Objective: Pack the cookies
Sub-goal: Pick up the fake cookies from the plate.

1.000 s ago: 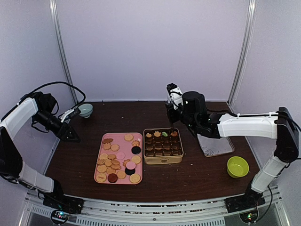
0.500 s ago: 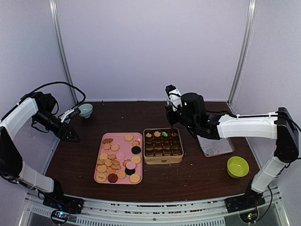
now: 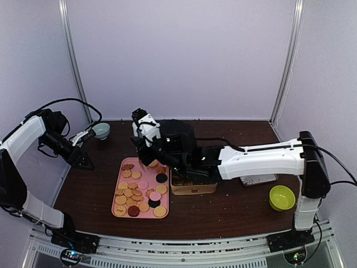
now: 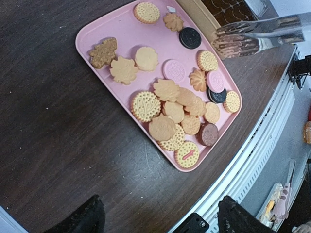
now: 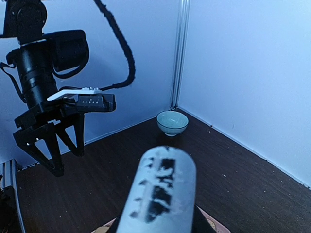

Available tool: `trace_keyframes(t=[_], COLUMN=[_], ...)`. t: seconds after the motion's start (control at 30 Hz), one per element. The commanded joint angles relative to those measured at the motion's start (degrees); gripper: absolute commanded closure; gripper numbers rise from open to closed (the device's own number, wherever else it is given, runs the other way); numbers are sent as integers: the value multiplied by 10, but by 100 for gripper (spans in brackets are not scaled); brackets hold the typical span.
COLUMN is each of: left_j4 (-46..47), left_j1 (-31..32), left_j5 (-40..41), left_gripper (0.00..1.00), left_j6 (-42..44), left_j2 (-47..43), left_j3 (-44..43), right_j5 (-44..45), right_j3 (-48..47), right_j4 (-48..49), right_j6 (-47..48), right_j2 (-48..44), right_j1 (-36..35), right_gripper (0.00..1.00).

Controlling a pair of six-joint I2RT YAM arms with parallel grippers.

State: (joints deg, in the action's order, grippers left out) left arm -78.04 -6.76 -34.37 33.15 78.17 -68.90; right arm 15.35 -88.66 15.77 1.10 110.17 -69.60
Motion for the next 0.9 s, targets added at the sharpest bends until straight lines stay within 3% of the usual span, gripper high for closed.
trace_keyframes(t=[0.0,0.3,0.87], left_j4=[-6,0,-5], left_j1=[-9,-12,-12], left_j5=[18,16,17], left_gripper=[17,16,17], left_j6=[9,12,25], left_j2=[-2,4,3], left_j3=[-4,10,16], right_j5=[-1,38,15], right_j3=[-89,-194,-235], right_j4=[-19,-37,18], right_j6=[-24,-24,-70], right_j2=[83,190,233], right_j1=[-2,2,28], right_gripper=[72,65,63])
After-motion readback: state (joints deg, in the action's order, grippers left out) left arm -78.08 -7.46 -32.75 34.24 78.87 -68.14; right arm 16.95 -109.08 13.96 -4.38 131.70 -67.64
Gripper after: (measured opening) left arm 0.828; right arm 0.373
